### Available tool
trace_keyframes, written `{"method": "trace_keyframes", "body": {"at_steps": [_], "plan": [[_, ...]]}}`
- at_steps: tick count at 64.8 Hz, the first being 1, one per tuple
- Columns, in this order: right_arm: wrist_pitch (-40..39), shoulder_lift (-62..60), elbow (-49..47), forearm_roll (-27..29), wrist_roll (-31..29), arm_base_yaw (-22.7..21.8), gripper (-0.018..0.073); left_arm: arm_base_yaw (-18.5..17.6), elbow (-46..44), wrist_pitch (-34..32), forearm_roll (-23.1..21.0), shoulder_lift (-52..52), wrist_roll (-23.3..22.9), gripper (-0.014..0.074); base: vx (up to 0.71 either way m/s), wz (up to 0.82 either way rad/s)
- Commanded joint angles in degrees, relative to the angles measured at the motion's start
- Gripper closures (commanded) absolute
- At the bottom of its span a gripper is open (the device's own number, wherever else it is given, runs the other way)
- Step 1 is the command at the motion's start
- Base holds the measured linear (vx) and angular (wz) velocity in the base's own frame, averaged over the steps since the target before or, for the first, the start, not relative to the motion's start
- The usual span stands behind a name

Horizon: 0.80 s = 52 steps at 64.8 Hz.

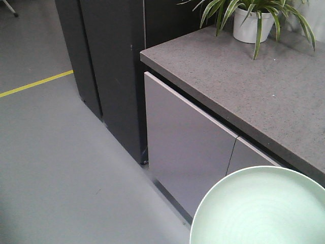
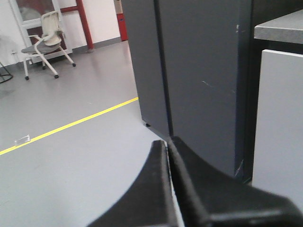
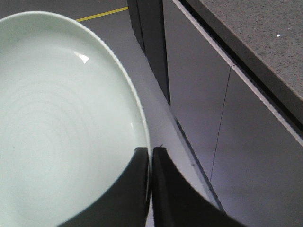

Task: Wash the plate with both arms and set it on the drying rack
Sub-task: 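Drive along the aisle toward the counter with the plant, then drive up to the stainless steel sink with the plate held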

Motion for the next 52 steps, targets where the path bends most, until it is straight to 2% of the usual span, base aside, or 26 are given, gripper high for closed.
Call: {"method": "trace_keyframes", "body": {"at_steps": [1, 52], "plan": [[-3.8, 0.7, -1.3, 0.9, 0.1, -0.2, 0.0561, 0.0, -1.6, -3.6, 0.3, -0.9, -0.4, 0.0603, 0.05, -0.19], [-3.8, 0.7, -1.3, 0.9, 0.1, -0.2, 0.0561, 0.0, -1.6, -3.6, 0.3, -0.9, -0.4, 0.0603, 0.07, -0.26]]}}
